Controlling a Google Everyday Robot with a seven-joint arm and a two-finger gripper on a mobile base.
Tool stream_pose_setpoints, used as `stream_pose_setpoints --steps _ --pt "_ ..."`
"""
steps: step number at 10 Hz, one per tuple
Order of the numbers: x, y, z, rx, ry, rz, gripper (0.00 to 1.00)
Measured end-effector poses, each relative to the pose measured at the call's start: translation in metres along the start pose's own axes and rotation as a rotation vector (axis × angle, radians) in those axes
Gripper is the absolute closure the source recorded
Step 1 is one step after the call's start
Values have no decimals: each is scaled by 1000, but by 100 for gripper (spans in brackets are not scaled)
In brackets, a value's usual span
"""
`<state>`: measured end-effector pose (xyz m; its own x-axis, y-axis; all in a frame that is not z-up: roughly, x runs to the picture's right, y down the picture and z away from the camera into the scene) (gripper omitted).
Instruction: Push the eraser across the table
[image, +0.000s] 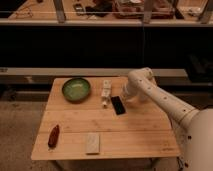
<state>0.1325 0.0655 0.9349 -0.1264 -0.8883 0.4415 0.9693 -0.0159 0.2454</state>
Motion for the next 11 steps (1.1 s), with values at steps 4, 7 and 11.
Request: stream_pose_setpoints --steps 4,7,11 --pt "-9 7 19 -14 -33 -83 100" --pt "-2 -14 11 31 -31 -144 100" --pt "-13 -48 23 59 -80 -240 100"
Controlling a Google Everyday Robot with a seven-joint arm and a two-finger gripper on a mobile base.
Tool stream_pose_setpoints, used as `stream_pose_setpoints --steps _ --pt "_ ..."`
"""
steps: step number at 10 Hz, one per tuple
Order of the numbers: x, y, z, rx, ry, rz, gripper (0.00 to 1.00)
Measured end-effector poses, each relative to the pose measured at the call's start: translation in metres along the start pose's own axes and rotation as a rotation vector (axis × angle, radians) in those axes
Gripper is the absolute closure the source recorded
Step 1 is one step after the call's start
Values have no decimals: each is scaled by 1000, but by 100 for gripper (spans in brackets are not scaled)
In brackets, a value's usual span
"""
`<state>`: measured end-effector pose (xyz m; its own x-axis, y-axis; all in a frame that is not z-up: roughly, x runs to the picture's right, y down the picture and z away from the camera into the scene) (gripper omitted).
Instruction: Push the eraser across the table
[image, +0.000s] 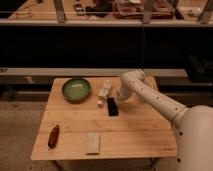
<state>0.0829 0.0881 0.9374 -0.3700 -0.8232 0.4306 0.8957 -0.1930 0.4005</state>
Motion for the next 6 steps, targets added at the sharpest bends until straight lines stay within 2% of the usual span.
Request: stream_pose_setpoints --steps 2,6 --pt "1 -11 6 10 -16 -23 100" --pt "18 -21 12 0 -5 -46 100"
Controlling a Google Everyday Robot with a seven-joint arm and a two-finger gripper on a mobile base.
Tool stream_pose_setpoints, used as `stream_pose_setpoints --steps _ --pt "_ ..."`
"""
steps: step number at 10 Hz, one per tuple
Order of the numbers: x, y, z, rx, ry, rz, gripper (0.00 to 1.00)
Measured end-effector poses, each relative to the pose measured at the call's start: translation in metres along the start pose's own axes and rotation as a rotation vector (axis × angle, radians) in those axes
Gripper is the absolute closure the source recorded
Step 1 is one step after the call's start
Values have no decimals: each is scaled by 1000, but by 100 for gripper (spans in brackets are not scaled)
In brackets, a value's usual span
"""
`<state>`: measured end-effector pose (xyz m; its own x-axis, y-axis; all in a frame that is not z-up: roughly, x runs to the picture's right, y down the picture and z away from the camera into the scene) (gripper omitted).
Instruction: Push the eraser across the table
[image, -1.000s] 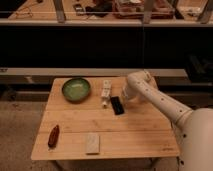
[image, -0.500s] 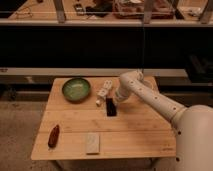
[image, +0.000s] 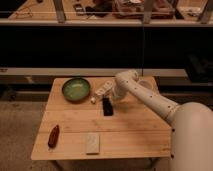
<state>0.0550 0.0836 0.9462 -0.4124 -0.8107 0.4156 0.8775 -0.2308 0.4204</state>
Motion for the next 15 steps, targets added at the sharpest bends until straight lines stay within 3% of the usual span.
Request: stream_pose_setpoints --steps 4,7,10,15 --pt "28 -22 4 -6 42 -42 100" --pt "44 -50 3 16 81 -105 100" --pt "40 -79 7 55 83 -166 100" --pt "24 -104 11 115 58 -209 100"
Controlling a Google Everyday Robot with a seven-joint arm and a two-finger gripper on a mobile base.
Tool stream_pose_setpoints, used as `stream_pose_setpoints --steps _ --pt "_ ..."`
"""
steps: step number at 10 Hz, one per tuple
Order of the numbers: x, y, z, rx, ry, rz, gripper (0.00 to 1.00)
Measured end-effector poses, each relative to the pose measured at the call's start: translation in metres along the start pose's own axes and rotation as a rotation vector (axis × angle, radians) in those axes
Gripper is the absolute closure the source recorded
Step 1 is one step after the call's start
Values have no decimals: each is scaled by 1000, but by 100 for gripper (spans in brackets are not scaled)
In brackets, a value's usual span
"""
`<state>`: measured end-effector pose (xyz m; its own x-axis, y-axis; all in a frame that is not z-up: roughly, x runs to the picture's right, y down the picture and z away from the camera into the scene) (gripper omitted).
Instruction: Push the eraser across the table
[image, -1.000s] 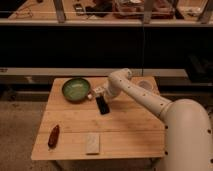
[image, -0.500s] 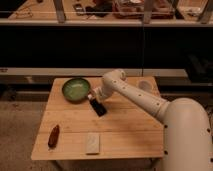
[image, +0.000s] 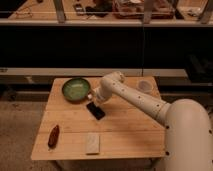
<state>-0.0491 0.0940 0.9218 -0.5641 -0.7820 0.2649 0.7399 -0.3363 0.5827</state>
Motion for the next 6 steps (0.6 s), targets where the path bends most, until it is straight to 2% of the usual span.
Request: stream_pose_setpoints --steps 2,6 --pt "-4 -22 -3 40 -7 -34 100" --pt "-29 -72 -2 121 -34 -110 100"
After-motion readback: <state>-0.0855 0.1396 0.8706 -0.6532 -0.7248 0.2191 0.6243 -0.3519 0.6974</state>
